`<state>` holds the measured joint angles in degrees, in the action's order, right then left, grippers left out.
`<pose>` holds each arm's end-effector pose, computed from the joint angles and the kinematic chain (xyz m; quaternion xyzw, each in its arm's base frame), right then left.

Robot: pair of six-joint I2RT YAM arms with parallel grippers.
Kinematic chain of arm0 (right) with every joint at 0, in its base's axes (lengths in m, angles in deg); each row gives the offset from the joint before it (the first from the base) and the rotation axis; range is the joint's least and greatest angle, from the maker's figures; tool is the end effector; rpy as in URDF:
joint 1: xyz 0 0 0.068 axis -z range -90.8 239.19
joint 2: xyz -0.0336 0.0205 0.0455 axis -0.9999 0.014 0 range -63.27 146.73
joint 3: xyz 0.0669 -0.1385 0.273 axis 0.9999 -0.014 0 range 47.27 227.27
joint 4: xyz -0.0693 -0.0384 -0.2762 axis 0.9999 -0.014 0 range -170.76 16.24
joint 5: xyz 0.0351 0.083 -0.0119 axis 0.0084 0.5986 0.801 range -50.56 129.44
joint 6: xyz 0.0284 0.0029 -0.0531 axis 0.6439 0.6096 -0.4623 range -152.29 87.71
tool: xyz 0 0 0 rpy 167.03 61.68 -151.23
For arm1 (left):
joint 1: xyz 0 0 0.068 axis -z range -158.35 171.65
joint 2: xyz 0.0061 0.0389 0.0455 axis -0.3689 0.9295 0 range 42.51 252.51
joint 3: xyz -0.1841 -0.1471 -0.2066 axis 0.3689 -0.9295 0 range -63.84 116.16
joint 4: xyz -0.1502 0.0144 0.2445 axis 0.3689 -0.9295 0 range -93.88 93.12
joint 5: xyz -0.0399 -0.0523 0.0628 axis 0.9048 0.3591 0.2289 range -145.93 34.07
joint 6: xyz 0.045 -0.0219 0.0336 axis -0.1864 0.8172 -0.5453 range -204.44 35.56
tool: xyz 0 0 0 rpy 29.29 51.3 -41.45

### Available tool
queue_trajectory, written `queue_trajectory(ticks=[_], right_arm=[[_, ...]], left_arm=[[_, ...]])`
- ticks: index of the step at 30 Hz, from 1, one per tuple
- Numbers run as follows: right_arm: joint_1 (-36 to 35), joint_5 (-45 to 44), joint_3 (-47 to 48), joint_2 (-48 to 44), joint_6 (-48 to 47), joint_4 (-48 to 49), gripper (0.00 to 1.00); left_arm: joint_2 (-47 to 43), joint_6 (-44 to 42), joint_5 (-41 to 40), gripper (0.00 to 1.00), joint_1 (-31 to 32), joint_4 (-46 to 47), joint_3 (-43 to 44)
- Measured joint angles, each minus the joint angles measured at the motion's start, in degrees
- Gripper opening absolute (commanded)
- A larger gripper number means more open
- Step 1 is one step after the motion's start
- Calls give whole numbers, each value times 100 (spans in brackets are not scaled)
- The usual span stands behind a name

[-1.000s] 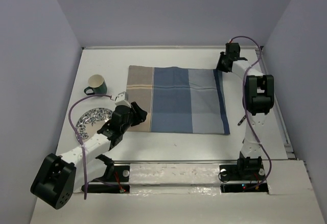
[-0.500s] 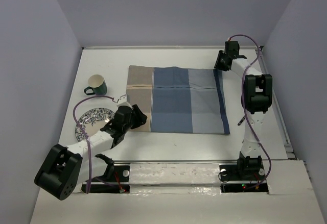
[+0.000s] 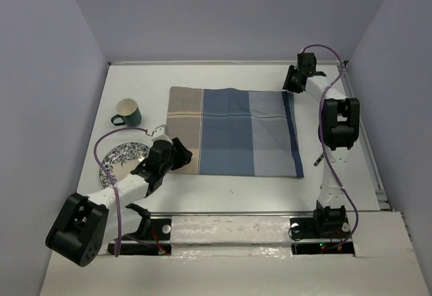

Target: Set the dinner table for one person

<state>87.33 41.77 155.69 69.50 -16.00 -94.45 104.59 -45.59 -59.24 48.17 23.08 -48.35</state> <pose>0.5839 0.0207 0.1963 0.1083 0.9175 0.0789 0.3746 0.1923 -0.0931 0.1738 -0.1064 0.8440 -0.2629 0.4552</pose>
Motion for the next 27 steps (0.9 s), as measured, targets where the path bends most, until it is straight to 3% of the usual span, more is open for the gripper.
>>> queue_trajectory(ticks=[13, 19, 27], right_arm=[[0, -4, 94, 109, 46, -179, 37], [0, -26, 179, 162, 66, -245, 25], [0, -35, 179, 199, 105, -289, 0]], left_arm=[[-201, 22, -11, 59, -190, 9, -2], [-85, 48, -11, 59, -267, 122, -2], [306, 133, 168, 59, -352, 382, -105]])
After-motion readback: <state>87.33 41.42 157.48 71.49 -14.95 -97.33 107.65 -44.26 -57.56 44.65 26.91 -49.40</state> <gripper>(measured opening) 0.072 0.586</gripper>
